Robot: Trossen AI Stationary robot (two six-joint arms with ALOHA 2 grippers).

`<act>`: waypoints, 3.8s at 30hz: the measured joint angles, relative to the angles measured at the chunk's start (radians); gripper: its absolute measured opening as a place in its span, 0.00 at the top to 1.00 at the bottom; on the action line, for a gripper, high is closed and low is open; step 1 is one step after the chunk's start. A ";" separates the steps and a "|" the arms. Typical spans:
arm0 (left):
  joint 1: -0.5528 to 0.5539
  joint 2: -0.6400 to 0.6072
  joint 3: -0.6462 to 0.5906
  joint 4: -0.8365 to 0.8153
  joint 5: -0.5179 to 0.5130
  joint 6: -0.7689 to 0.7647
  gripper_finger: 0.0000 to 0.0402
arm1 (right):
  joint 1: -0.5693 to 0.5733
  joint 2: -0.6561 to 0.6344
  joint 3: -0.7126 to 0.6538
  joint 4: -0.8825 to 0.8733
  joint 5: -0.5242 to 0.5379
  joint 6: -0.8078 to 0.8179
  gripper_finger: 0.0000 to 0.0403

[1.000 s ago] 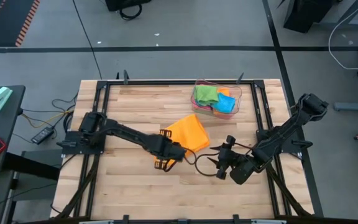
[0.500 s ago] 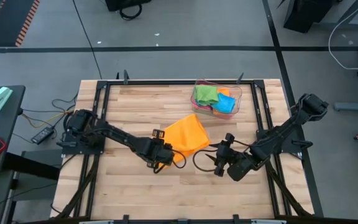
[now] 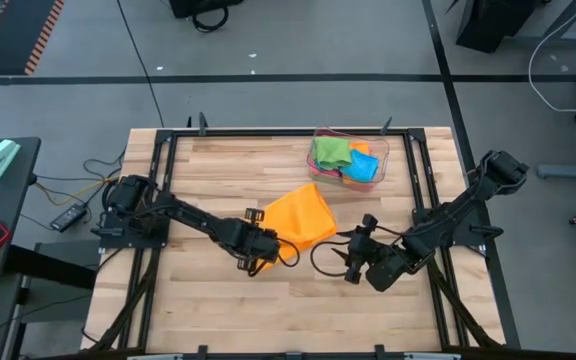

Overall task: Fold microfiber towels
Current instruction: Fold the yellow towel

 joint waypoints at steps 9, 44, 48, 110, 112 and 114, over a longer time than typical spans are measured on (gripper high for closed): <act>-0.011 -0.021 0.147 -0.086 0.052 -0.008 0.98 | 0.000 0.000 0.000 0.000 0.000 0.000 0.47; -0.110 0.016 0.062 -0.310 -0.034 -0.064 0.47 | 0.002 0.000 0.000 0.000 -0.003 0.007 0.47; -0.107 0.016 -0.006 -0.297 -0.118 -0.061 0.52 | 0.002 0.000 0.000 0.000 -0.003 0.005 0.47; -0.333 -0.004 0.021 0.112 0.205 -0.407 0.95 | -0.222 0.241 -0.219 0.521 -0.229 -0.171 0.47; -0.351 -0.004 0.021 0.140 0.192 -0.439 0.93 | -0.258 0.283 -0.205 0.535 -0.262 -0.216 0.47; -0.368 -0.004 0.022 0.147 0.179 -0.489 0.89 | -0.292 0.316 -0.187 0.532 -0.296 -0.257 0.47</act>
